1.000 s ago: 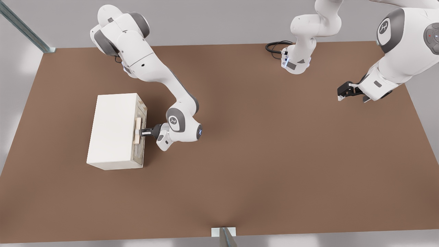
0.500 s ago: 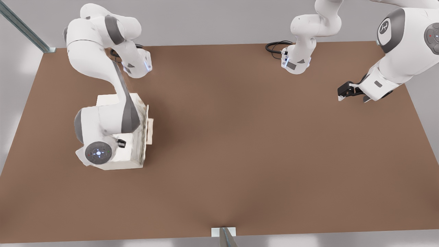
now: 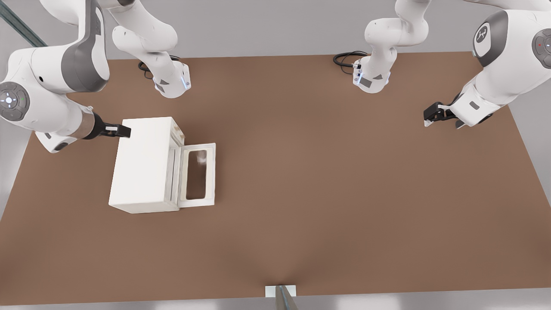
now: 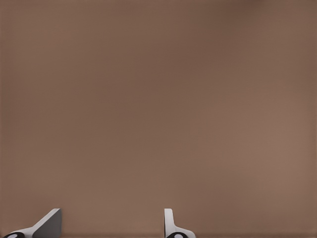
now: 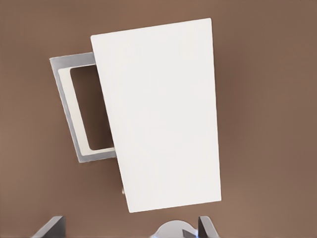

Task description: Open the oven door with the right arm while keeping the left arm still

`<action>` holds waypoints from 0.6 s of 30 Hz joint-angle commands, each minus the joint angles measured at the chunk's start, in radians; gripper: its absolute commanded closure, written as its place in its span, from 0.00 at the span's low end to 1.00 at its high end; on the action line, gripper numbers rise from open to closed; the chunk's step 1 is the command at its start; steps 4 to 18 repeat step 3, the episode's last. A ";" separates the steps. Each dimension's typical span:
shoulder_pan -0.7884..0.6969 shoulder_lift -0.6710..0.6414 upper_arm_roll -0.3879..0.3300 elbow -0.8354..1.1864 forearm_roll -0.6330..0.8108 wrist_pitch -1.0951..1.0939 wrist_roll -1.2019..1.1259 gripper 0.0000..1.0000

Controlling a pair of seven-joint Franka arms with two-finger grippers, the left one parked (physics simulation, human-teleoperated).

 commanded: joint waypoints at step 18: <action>0.000 -0.005 0.000 -0.006 0.003 0.018 -0.142 0.00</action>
